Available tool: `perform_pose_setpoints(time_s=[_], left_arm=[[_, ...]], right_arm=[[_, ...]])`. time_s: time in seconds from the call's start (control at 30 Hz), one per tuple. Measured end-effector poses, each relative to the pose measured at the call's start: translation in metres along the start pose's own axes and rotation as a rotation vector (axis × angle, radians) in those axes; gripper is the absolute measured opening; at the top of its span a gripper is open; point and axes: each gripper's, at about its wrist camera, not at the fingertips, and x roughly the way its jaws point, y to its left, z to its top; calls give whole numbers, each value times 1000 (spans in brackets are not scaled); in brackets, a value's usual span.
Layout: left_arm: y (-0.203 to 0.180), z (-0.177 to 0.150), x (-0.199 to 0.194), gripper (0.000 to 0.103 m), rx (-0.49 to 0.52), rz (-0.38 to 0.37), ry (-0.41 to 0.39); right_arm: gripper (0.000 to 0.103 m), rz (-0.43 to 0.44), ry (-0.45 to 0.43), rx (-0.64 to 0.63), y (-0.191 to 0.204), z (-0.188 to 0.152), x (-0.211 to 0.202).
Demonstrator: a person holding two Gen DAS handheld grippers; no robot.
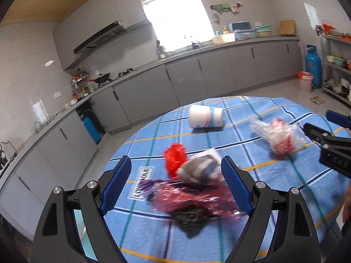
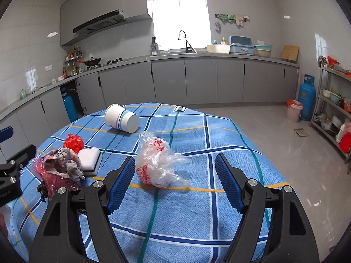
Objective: Collect trash
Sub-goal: 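Move both grippers back toward the remaining trash pile on the table, then grasp the pink plastic bag with the left gripper while the right gripper grasps the clear red-print bag, then carry the pink bag over the blue bucket with the left gripper while the right gripper holds the clear bag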
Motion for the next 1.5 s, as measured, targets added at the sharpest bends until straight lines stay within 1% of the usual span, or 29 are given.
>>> perform_pose_setpoints(time_s=[0.1, 0.17, 0.23, 0.3, 0.37, 0.4, 0.43, 0.47, 0.53, 0.63, 0.87, 0.9, 1.0, 1.07, 1.1, 1.13, 1.2, 1.3, 1.5], left_arm=[[-15, 2, 1, 83, 25, -22, -2], [-21, 3, 7, 83, 24, -51, 12], [-23, 3, 17, 82, 21, -55, 35], [-22, 0, 25, 68, 20, -59, 57], [-18, -2, 32, 40, 3, -91, 90], [-16, -2, 35, 29, -6, -108, 102], [-13, -3, 39, 11, -16, -123, 120], [-12, -3, 40, 7, -22, -127, 126], [-6, -3, 40, 3, -30, -126, 119], [5, 1, 32, 3, -46, -109, 87], [34, 17, 4, 3, -62, -10, -22], [39, 17, 3, 3, -69, 1, -30], [46, 16, 4, 3, -88, 4, -27], [50, 15, 5, 3, -101, 2, -25], [51, 14, 5, 3, -106, 0, -28], [52, 14, 4, 3, -108, -1, -31], [54, 15, 2, 3, -114, -4, -37], [57, 14, -2, 3, -120, 2, -51], [70, 12, -5, 3, -140, 20, -55]], right_arm=[[77, 1, 0, 10, -3, 0, 1], [77, 2, 2, 15, -4, 0, 2], [77, 5, 8, 19, -5, 0, 5], [77, 12, 14, 22, -6, -1, 7], [77, 18, 19, 21, -6, -1, 9], [77, 20, 23, 21, -5, -1, 10], [77, 28, 30, 22, -3, -1, 12], [77, 34, 36, 19, -1, -1, 14], [77, 37, 43, 6, 4, 0, 17], [77, 36, 71, -12, 11, 4, 26], [76, 32, 147, -20, 23, 9, 51], [76, 34, 156, -17, 24, 9, 53], [75, 31, 197, -19, 25, 6, 63], [62, 33, 229, -17, 25, 3, 69], [48, 36, 245, -15, 24, 2, 72], [40, 40, 256, -13, 24, 2, 74], [28, 48, 267, -22, 24, 2, 75], [24, 55, 242, -22, 26, 3, 65], [23, 74, 190, -32, 34, 11, 39]])
